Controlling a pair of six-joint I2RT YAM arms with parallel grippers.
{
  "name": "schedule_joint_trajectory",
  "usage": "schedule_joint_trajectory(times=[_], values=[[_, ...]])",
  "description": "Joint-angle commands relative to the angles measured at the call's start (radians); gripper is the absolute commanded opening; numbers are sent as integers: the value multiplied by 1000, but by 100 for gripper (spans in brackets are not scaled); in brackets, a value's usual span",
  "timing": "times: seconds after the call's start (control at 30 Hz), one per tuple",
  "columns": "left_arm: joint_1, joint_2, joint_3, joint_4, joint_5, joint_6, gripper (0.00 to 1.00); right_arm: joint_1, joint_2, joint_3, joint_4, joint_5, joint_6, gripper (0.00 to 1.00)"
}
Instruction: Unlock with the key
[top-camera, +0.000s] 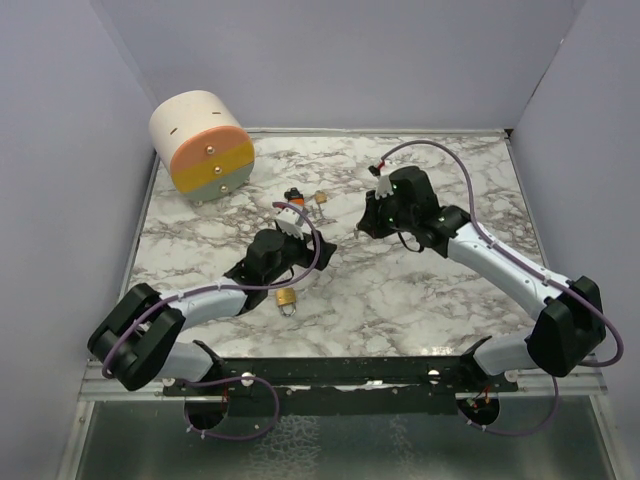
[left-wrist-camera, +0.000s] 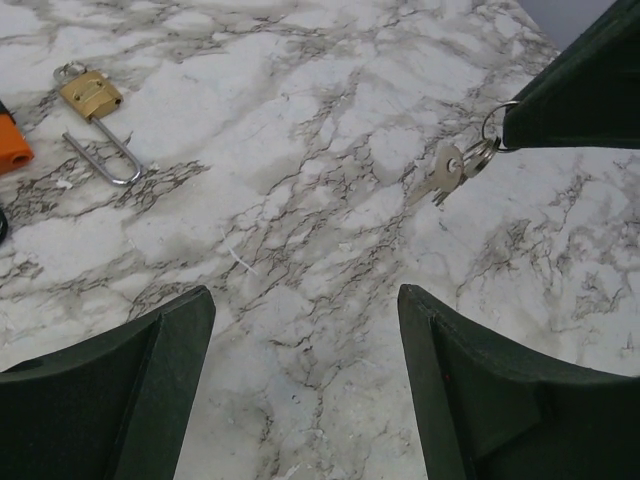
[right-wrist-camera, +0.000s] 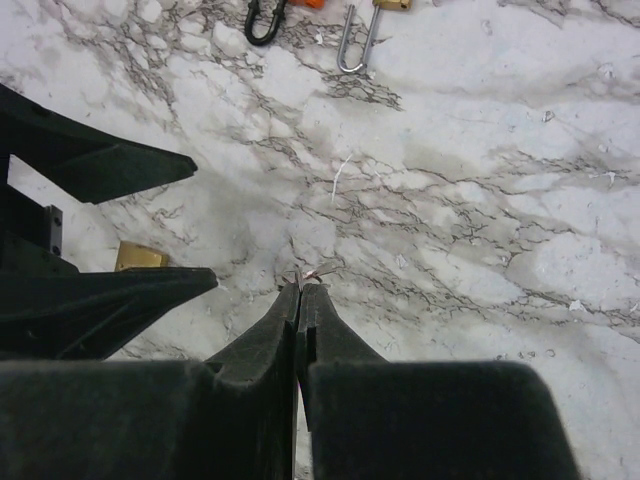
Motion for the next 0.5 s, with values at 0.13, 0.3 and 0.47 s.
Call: schedule_joint_trajectory(times=[0.13, 0.3, 0.47], values=[[-7, 82, 27, 237, 108, 125, 71, 3, -10, 110, -80, 5, -16, 1], [-9, 132, 58, 273, 111, 197, 70, 4, -4, 154, -98, -2, -5, 1], [-16, 181, 81, 345, 121, 263, 67, 3, 15, 187, -107, -12, -2, 1]])
